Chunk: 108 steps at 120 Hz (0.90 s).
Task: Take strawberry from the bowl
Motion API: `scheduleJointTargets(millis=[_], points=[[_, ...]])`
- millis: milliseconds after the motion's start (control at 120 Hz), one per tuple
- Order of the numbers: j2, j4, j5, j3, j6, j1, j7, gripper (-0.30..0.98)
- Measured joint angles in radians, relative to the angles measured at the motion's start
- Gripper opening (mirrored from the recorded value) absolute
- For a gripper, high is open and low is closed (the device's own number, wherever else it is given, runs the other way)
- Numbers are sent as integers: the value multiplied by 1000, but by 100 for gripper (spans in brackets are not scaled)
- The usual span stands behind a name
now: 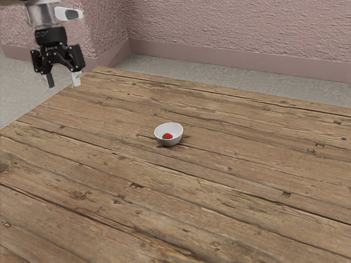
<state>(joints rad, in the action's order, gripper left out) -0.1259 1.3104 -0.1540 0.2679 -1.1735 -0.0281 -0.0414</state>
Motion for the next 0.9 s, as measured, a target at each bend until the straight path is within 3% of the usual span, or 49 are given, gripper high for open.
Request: scheduleJointTargets(millis=[133, 267, 333, 492, 642, 900], points=[[-22, 0, -19, -7, -152, -8, -19, 67], [-437, -382, -14, -77, -230, -26, -42, 67], [-587, -549, -12, -175, -262, 25, -76, 66], [-809, -685, -11, -340, -447, 92, -281, 65], [-875, -679, -12, -455, -596, 179, -549, 63], [-957, -653, -42, -478, -725, 184, -924, 45]])
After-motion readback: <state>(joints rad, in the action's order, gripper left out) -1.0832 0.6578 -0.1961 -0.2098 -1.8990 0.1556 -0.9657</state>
